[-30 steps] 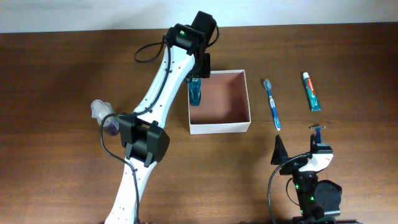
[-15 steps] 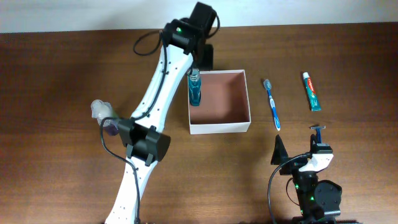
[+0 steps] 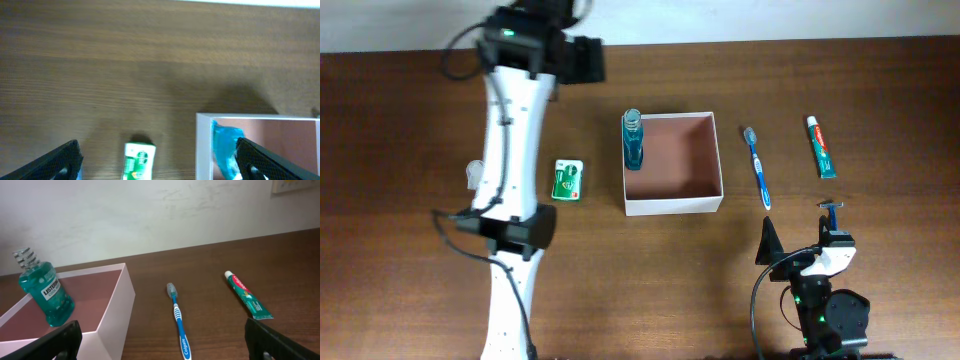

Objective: Pack container
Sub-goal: 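Raise the left gripper and move it toward the soap pump bottle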

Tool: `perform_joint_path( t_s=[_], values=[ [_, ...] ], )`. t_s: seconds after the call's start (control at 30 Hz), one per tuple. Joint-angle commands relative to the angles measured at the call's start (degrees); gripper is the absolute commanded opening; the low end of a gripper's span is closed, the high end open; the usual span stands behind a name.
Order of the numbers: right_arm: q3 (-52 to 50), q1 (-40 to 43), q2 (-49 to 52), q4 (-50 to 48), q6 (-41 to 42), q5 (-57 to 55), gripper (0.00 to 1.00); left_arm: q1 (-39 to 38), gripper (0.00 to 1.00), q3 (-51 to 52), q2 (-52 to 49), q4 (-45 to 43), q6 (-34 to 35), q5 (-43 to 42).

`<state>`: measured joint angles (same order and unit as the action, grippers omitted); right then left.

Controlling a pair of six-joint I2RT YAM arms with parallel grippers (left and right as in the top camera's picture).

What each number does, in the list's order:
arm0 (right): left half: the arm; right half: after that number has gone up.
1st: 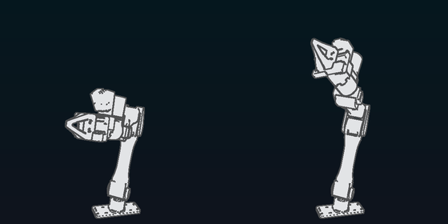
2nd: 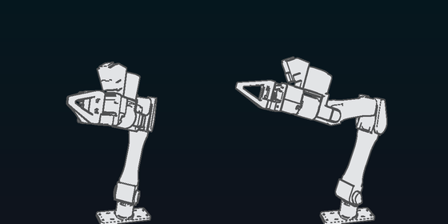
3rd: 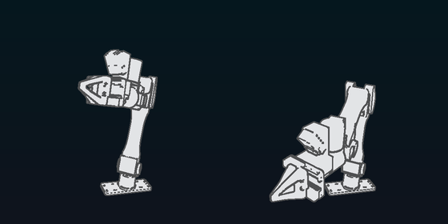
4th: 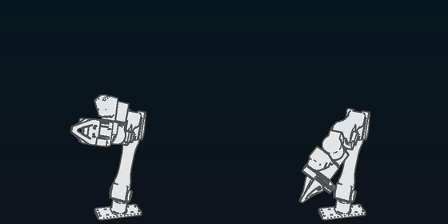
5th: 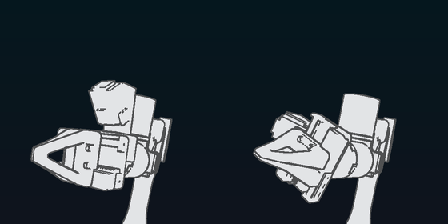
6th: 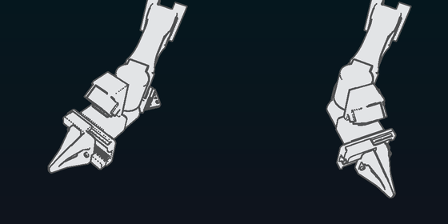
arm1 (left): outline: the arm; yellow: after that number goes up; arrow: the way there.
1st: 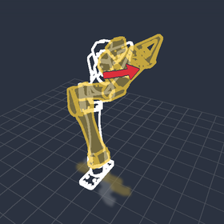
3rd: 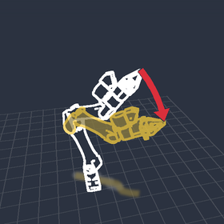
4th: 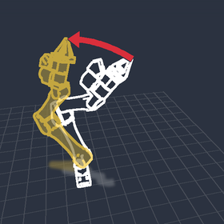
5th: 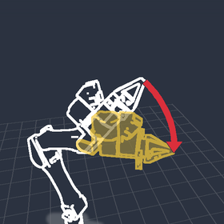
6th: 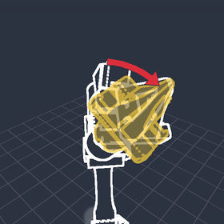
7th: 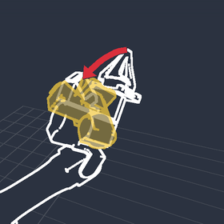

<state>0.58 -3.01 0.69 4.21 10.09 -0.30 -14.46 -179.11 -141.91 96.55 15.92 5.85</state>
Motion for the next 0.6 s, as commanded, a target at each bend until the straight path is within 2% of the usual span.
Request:
perform_joint_path(
  t_s=[0.0,0.2,0.47,0.57],
  values=[
    [-0.3,-0.4,-0.4,0.3,-0.2,0.1,0.98,4.3,0.99,-0.5,7.4,0.2,-4.2,-5.0],
    [-0.3,-0.4,-0.4,0.3,-0.2,0.1,0.98,8.7,0.99,5.3,15.0,0.2,-5.4,-9.1],
    [-0.3,-0.4,-0.4,0.3,-0.2,0.1,0.98,12.2,0.99,34.3,30.9,0.2,-5.4,-4.5],
    [-0.3,-0.4,-0.4,0.3,-0.2,0.1,0.99,13.4,0.99,42.1,34.2,0.2,-5.4,-3.9]
  ],
)
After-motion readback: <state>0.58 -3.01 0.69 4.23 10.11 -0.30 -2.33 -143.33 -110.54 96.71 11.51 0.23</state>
